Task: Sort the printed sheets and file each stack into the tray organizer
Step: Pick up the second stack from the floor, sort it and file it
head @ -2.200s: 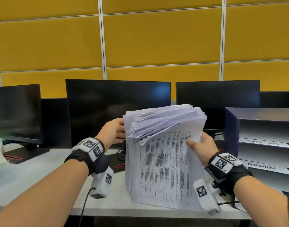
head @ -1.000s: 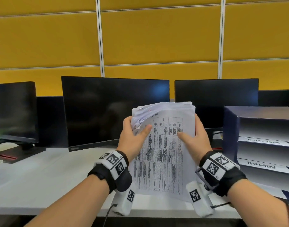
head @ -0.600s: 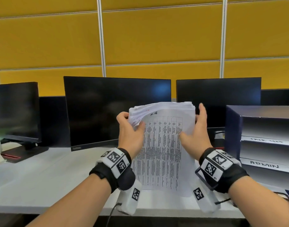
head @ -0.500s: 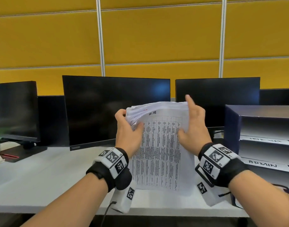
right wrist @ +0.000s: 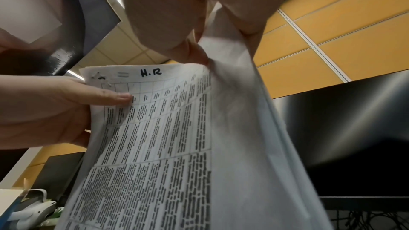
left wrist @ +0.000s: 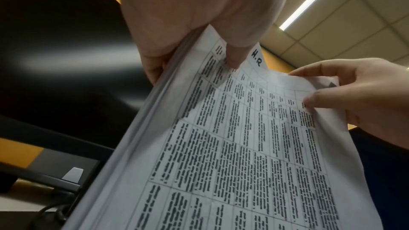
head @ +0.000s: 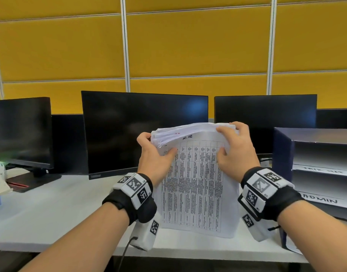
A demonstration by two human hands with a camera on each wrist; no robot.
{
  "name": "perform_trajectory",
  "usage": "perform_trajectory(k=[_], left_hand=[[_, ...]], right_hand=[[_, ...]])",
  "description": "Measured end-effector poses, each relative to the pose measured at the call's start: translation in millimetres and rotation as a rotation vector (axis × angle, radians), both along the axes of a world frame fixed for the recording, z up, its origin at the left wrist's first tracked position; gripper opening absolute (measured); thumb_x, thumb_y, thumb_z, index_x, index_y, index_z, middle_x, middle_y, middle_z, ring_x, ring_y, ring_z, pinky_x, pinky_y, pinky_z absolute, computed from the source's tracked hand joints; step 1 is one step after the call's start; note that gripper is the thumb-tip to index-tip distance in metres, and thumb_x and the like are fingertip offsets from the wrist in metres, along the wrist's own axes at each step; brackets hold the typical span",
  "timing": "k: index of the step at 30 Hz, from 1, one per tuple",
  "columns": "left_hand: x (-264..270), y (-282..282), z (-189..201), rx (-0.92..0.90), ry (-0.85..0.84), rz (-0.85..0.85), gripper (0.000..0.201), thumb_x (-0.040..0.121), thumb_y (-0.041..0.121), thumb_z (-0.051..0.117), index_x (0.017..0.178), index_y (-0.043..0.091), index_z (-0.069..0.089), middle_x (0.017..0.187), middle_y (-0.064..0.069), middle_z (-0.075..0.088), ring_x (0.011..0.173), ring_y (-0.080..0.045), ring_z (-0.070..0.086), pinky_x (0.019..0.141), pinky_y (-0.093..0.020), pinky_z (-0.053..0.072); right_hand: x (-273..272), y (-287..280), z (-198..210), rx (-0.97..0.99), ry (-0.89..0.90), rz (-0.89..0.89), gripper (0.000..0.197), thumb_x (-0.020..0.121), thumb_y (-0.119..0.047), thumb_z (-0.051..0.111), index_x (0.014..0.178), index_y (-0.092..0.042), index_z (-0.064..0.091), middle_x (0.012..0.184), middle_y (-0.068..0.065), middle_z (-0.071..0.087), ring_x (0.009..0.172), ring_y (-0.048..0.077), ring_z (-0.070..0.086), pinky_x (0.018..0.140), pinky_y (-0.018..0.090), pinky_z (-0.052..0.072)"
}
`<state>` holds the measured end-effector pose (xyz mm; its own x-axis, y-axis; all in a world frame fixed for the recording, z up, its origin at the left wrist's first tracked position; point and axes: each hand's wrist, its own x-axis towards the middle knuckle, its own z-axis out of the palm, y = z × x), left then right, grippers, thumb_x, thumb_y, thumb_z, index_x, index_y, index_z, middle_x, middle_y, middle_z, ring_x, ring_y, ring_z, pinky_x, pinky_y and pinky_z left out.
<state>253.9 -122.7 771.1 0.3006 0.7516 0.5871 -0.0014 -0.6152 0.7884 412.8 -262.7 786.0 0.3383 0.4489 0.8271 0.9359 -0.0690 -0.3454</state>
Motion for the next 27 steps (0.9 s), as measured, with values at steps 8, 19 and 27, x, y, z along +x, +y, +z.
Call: perform_trajectory(k=[8, 19, 27], left_hand=[[-9, 2, 1, -0.126, -0.031, -0.091, 0.068, 0.078, 0.032, 0.077, 0.119, 0.022, 0.024, 0.111, 0.003, 0.055, 0.099, -0.014, 0.064, 0.086, -0.038, 0.055], [-1, -9, -9, -0.254, -0.118, -0.237, 0.042, 0.081, 0.046, 0.069, 0.112, 0.026, 0.05, 0.113, -0.007, 0.065, 0.104, -0.027, 0.066, 0.09, -0.053, 0.053], [-4, -7, -13, -0.183, -0.147, -0.2, 0.077, 0.061, 0.069, 0.076, 0.119, 0.024, 0.053, 0.111, -0.002, 0.068, 0.1, -0.022, 0.068, 0.085, -0.05, 0.056]], right_hand=[[1, -2, 2, 0.136, 0.147, 0.105, 0.037, 0.079, -0.005, 0.061, 0.112, -0.021, 0.057, 0.118, -0.002, 0.043, 0.09, 0.005, 0.046, 0.075, 0.009, 0.037], [-1, 9, -32, 0.113, 0.719, 0.427, 0.043, 0.083, 0.005, 0.06, 0.12, -0.015, 0.05, 0.107, 0.001, 0.063, 0.098, 0.016, 0.063, 0.078, 0.028, 0.051], [-5, 8, -32, 0.162, 0.722, 0.423, 0.042, 0.083, 0.004, 0.061, 0.118, -0.018, 0.05, 0.102, -0.002, 0.061, 0.09, 0.01, 0.06, 0.075, 0.029, 0.05]])
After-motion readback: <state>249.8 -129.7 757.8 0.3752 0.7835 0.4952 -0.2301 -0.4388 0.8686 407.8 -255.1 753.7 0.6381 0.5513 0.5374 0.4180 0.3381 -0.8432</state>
